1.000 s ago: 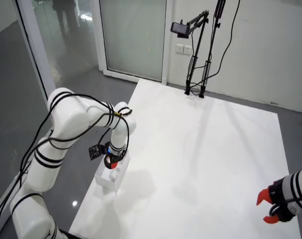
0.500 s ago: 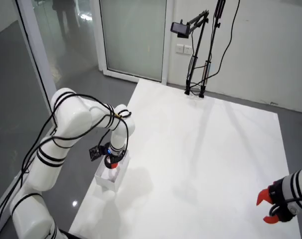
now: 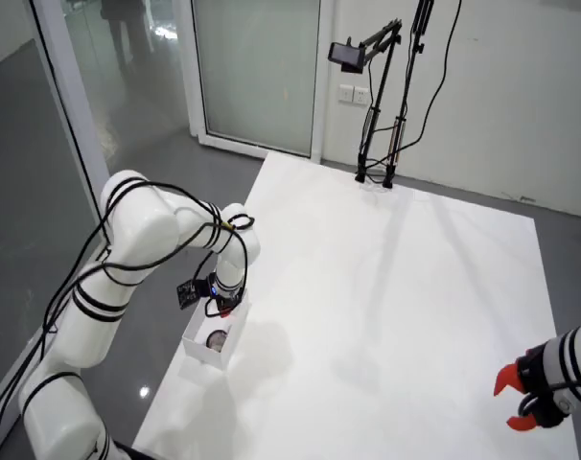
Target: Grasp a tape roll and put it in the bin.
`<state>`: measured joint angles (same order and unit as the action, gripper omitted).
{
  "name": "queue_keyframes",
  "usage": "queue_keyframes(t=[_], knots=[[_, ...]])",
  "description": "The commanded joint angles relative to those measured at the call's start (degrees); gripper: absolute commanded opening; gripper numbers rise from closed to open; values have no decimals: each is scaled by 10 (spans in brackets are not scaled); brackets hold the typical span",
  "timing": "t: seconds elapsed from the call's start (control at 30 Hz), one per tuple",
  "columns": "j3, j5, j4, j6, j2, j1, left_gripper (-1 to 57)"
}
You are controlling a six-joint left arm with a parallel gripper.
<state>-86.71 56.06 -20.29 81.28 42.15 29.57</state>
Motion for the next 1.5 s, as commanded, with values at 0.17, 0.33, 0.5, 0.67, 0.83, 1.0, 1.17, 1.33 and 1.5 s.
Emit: queue_keyframes(t=[0.17, 0.33, 0.5, 0.67, 0.83, 1.0, 1.17, 1.33, 1.5], knots=[[2, 74, -67, -1, -177, 70, -6], [2, 94, -69, -2, -229, 103, -6], [5, 93, -63, -5, -244, 140, -6], [52, 96, -63, -27, -223, 195, -5], [156, 106, -55, -89, -162, 249, -4], [240, 110, -52, -110, -120, 305, 2], [327, 135, -48, -110, -75, 360, 4], [381, 140, -29, -110, -50, 400, 4], [394, 140, -5, -110, -44, 429, 4]])
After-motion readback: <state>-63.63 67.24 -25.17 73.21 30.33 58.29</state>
